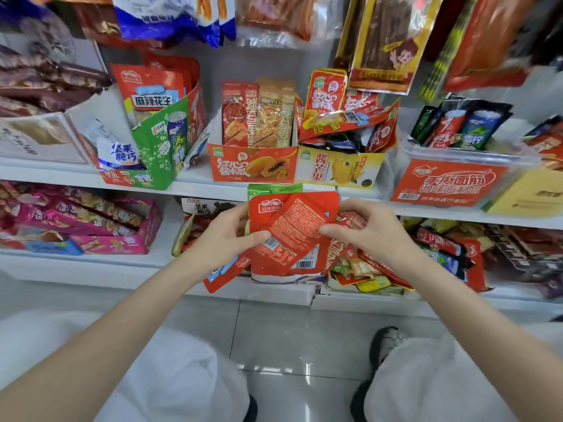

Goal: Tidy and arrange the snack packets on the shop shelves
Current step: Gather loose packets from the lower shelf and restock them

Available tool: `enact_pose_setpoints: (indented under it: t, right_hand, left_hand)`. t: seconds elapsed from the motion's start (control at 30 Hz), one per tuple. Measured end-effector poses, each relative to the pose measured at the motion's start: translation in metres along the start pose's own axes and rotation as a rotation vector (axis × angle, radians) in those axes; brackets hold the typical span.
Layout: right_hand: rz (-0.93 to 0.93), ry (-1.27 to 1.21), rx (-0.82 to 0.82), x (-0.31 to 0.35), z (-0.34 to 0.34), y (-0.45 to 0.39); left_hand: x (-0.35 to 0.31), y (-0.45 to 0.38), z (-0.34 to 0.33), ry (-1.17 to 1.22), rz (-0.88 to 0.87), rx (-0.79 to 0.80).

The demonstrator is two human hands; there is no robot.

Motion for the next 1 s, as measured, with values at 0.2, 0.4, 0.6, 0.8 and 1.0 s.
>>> enact_pose_setpoints:
  t: [0.2, 0.4, 0.6, 0.8, 1.0]
  right_hand:
    - [0.142, 0.168, -0.142, 0.032, 0.023, -0.006]
    - [0.053, 0.202, -0.177, 0.01, 0.052, -0.006]
    - [0.479, 0.38, -0.756, 0.061, 0.118, 0.033]
    - [1.117, 0.794, -0.294, 0.105, -0.006, 0.051]
    - [1.148, 0.872, -0.13, 0.092, -0.029, 0.053]
  left_hand:
    - [-0.035, -0.005, -0.004, -0.028, -0.105, 0.012]
    - [-0.028, -0.005, 0.029, 0.089, -0.053, -0.115]
    - [0.006, -0.006, 0.043, 0.134, 0.197, -0.139]
    - [0.006, -0.016, 0.011, 0.479, 0.367, -0.04]
    - [0.004, -0.013, 0.015, 0.538, 0.338, -0.032]
Point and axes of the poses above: each hand's wrist, its own y-axis away from the middle knuckle, its own z-axis out of the back of the hand, x = y × z, the point moved 10 cm from there along -y, towards the middle knuckle, and after that the axes turned 7 degrees about z, right-handed, at the moved point
